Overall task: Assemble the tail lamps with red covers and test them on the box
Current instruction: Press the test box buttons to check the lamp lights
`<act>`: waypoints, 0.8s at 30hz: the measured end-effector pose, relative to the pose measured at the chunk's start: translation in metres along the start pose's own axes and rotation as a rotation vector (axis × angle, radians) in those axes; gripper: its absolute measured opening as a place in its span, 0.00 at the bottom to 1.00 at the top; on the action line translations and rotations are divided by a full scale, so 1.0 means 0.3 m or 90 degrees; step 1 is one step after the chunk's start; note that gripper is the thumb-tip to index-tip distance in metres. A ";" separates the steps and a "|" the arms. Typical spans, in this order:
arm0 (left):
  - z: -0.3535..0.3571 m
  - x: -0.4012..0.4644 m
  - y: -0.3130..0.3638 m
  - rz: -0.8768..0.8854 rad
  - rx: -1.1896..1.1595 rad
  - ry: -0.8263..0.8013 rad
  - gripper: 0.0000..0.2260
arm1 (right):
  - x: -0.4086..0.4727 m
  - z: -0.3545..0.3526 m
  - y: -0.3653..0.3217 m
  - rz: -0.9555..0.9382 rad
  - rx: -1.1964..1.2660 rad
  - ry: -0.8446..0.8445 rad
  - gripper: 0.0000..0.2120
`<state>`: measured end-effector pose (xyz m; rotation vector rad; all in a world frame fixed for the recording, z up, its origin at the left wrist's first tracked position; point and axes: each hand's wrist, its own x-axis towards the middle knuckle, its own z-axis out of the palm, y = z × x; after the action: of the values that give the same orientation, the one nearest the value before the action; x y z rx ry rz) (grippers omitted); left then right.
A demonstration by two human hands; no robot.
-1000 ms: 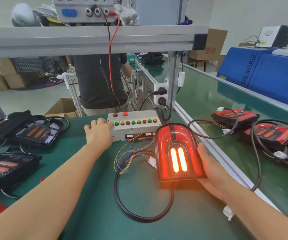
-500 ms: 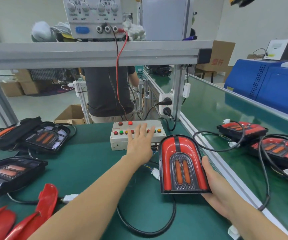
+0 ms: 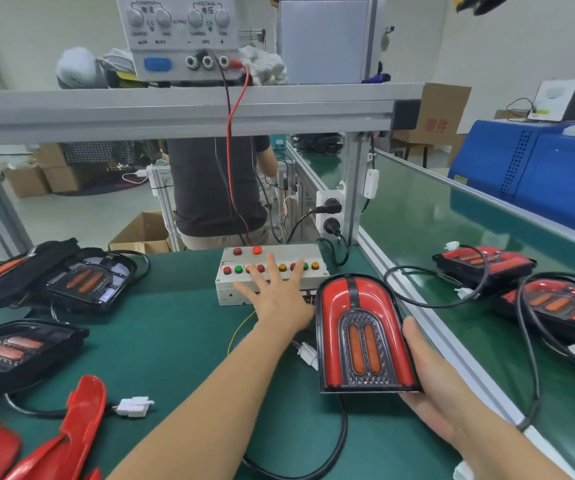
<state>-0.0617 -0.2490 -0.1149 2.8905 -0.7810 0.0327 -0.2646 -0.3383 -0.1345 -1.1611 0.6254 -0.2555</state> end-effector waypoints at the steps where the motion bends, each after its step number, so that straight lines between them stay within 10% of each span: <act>1: -0.004 0.001 0.001 0.000 0.000 -0.008 0.36 | -0.003 0.002 -0.003 0.001 0.003 0.003 0.28; 24: -0.045 0.018 0.007 0.009 -0.040 -0.048 0.33 | 0.011 -0.010 0.008 -0.027 0.091 -0.007 0.29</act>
<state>-0.0579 -0.2516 -0.1010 2.8418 -0.8010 -0.0988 -0.2639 -0.3414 -0.1385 -1.0382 0.5640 -0.3254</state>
